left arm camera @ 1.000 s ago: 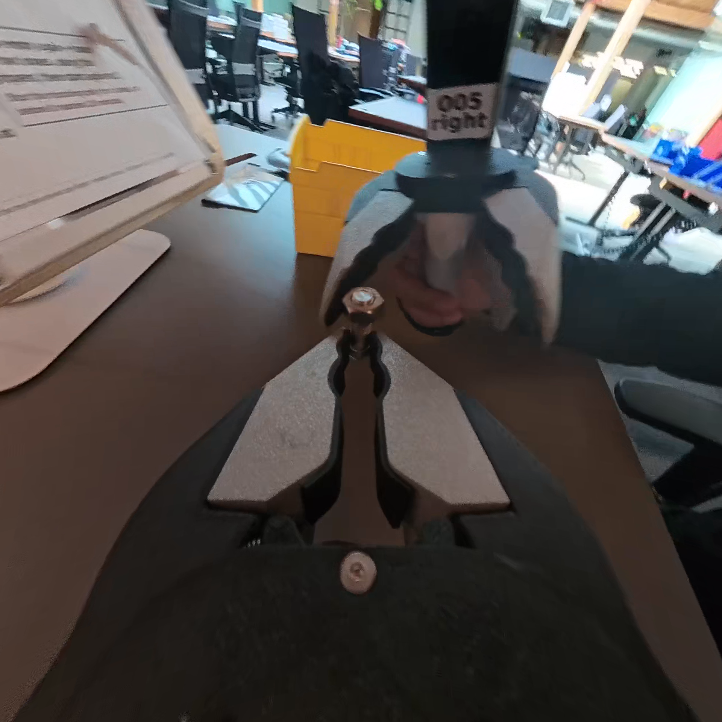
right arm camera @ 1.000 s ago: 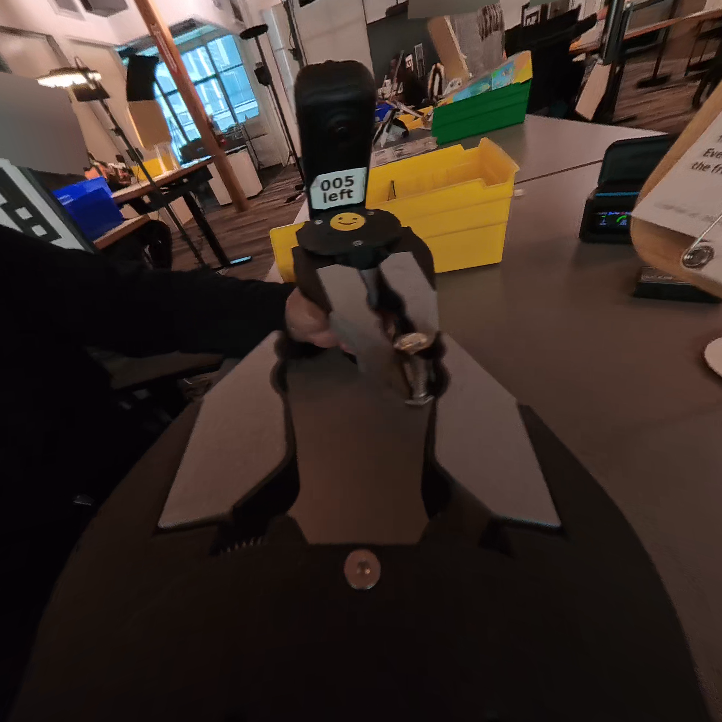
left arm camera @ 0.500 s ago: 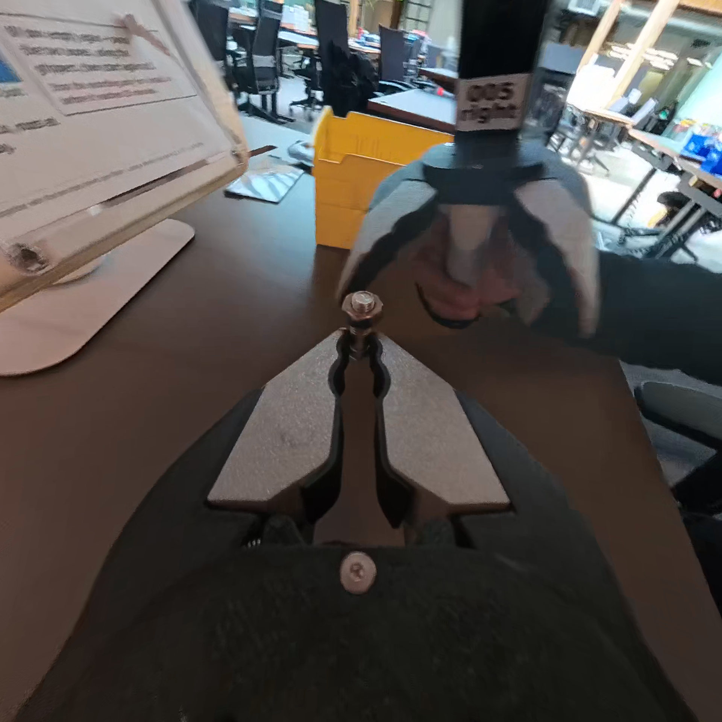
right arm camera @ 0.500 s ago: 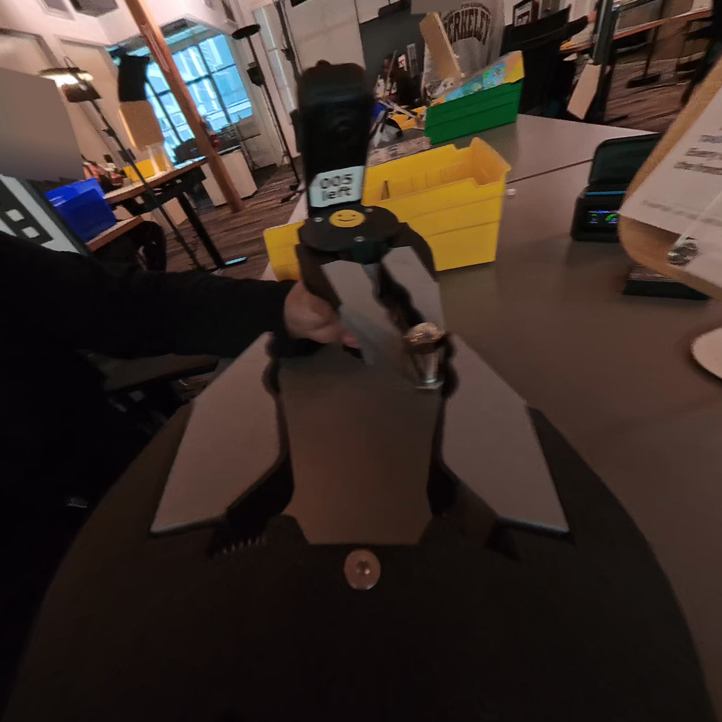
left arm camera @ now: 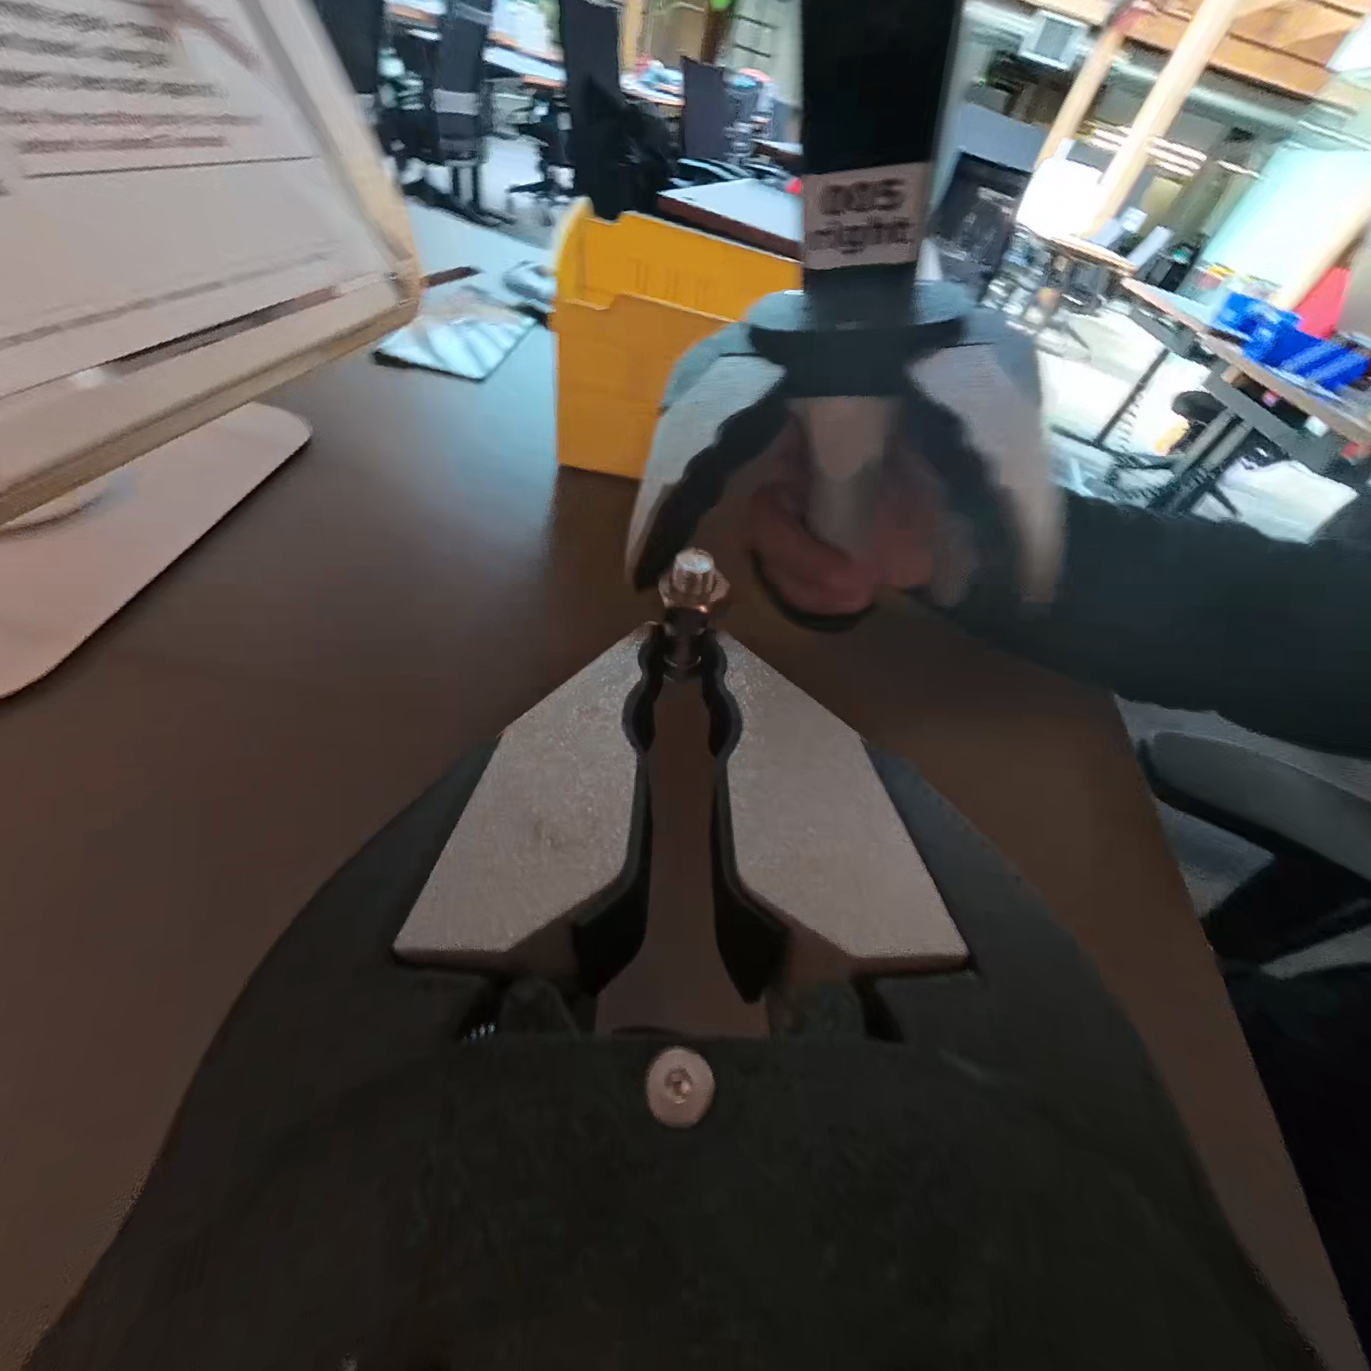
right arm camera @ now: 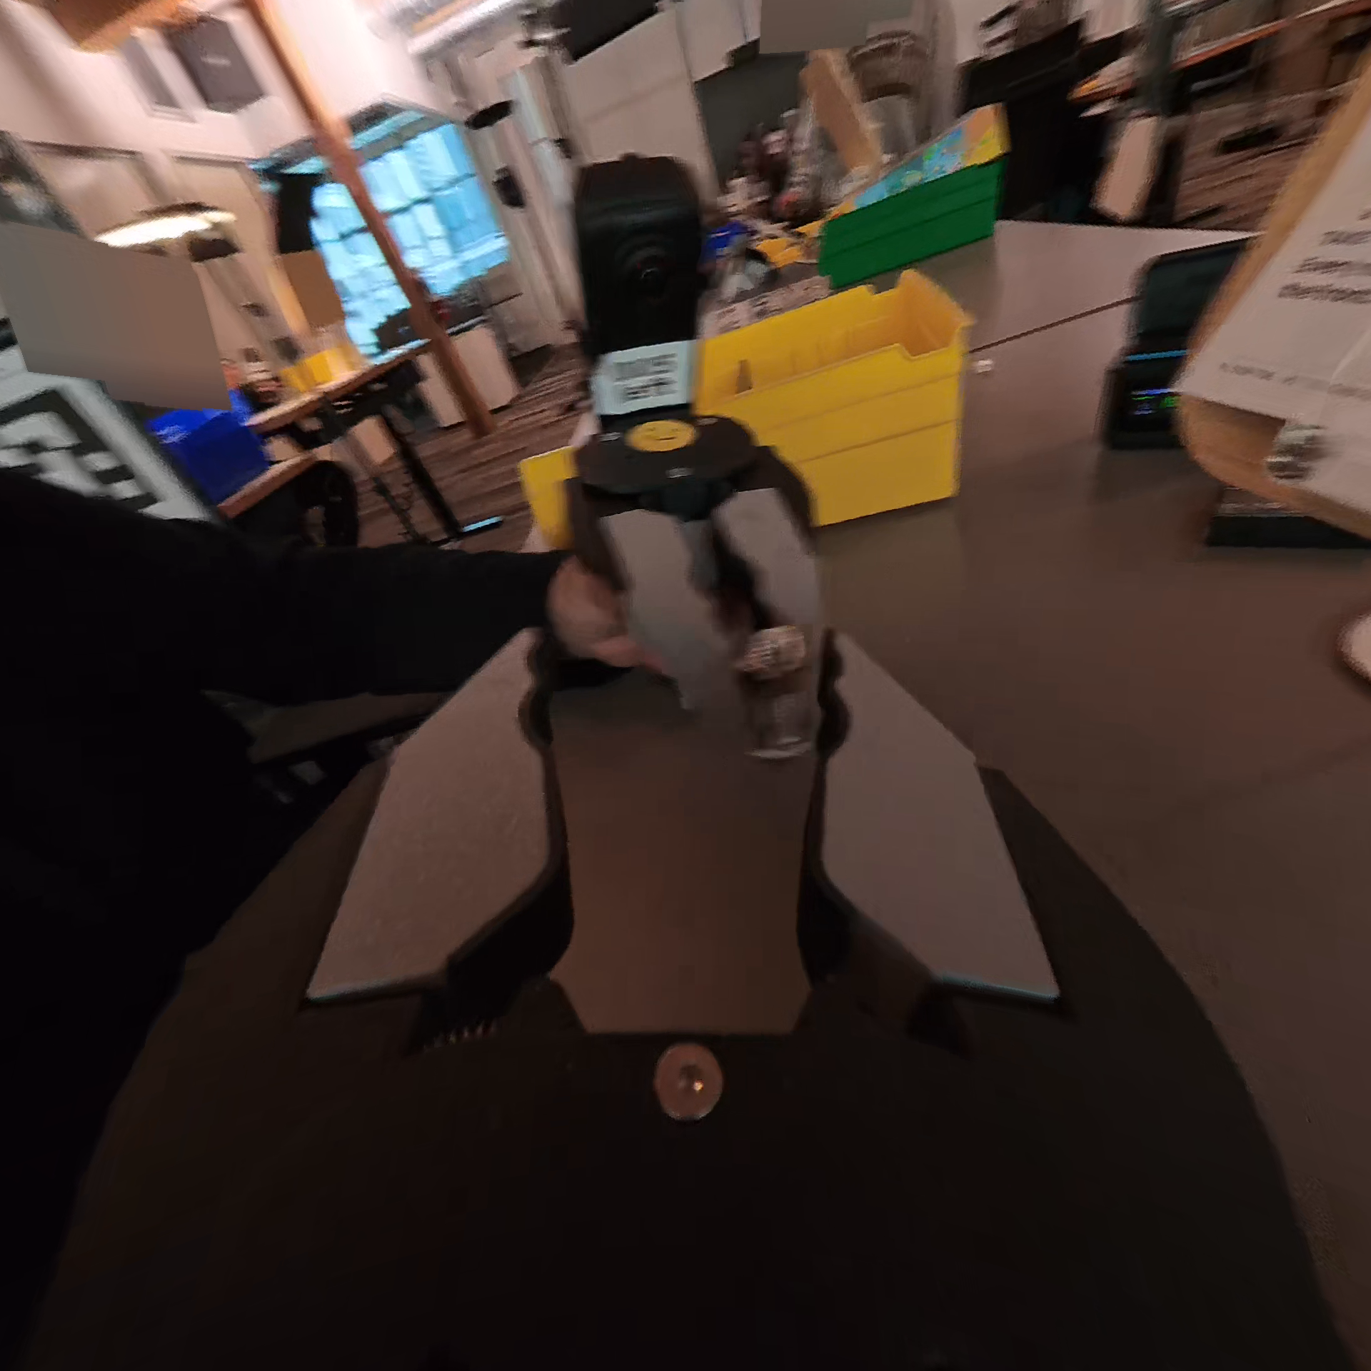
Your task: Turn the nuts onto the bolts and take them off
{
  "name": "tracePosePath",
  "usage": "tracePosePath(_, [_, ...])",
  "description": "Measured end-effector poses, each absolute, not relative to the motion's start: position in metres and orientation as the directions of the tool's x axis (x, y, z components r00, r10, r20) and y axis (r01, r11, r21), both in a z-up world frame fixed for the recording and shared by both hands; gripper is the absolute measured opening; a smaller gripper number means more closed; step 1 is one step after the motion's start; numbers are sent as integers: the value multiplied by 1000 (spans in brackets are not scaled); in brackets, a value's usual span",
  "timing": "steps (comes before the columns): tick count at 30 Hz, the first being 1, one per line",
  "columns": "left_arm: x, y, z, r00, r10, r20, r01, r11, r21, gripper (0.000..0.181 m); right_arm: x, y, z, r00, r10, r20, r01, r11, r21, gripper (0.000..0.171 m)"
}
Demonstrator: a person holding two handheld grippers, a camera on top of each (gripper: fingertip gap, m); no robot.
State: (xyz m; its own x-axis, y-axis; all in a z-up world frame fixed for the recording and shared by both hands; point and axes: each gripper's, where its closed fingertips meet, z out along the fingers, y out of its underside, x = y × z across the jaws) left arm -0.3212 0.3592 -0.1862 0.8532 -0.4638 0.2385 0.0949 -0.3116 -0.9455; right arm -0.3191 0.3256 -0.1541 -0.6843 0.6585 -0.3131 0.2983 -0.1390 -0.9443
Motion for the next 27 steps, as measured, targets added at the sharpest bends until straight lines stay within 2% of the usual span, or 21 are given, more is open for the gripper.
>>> tracePosePath(1, [-337, 362, -189, 877, -401, 265, 135, -324, -936, 8, -319, 325, -153, -675, 659, -332, 311, -153, -938, 86])
tracePosePath(2, [-359, 364, -191, 907, -310, 284, 183, -319, -930, 8, -316, 325, -154, -688, 649, -324, 319, -131, -939, 62])
tracePosePath(4, [-384, 359, -187, 916, -263, 303, 224, -291, -930, 8, -302, 321, -144, -760, 566, -320, 299, -134, -945, 48])
tracePosePath(5, [-385, 356, -184, 911, -287, 297, 215, -286, -934, 8, -309, 328, -140, -727, 603, -330, 280, -179, -943, 41])
tracePosePath(6, [-380, 355, -183, 903, -310, 297, 207, -292, -934, 8, -318, 337, -139, -676, 656, -336, 263, -211, -942, 73])
tracePosePath(7, [-372, 355, -182, 894, -338, 292, 195, -293, -936, 8, -322, 343, -140, -649, 686, -329, 249, -216, -944, 79])
tracePosePath(10, [-326, 354, -182, 829, -486, 278, 132, -313, -940, 8, -328, 348, -150, -610, 720, -331, 270, -204, -941, 82])
tracePosePath(11, [-314, 354, -183, 812, -514, 276, 115, -321, -940, 8, -327, 345, -152, -620, 710, -335, 278, -201, -939, 80])
tracePosePath(13, [-302, 355, -186, 795, -541, 273, 97, -331, -939, 8, -323, 337, -153, -653, 677, -340, 294, -187, -937, 63])
tracePosePath(15, [-301, 355, -186, 791, -546, 275, 99, -330, -939, 8, -319, 329, -158, -678, 655, -333, 322, -142, -936, 32])
tracePosePath(21, [-300, 356, -185, 798, -545, 257, 87, -317, -944, 8, -321, 335, -161, -657, 689, -306, 307, -126, -943, 18])
tracePosePath(23, [-296, 354, -186, 784, -563, 261, 82, -323, -943, 8, -321, 337, -162, -647, 686, -333, 329, -143, -934, 6])
tracePosePath(27, [-297, 358, -192, 814, -533, 230, 49, -331, -942, 8, -322, 341, -169, -610, 725, -320, 366, -100, -925, 5])
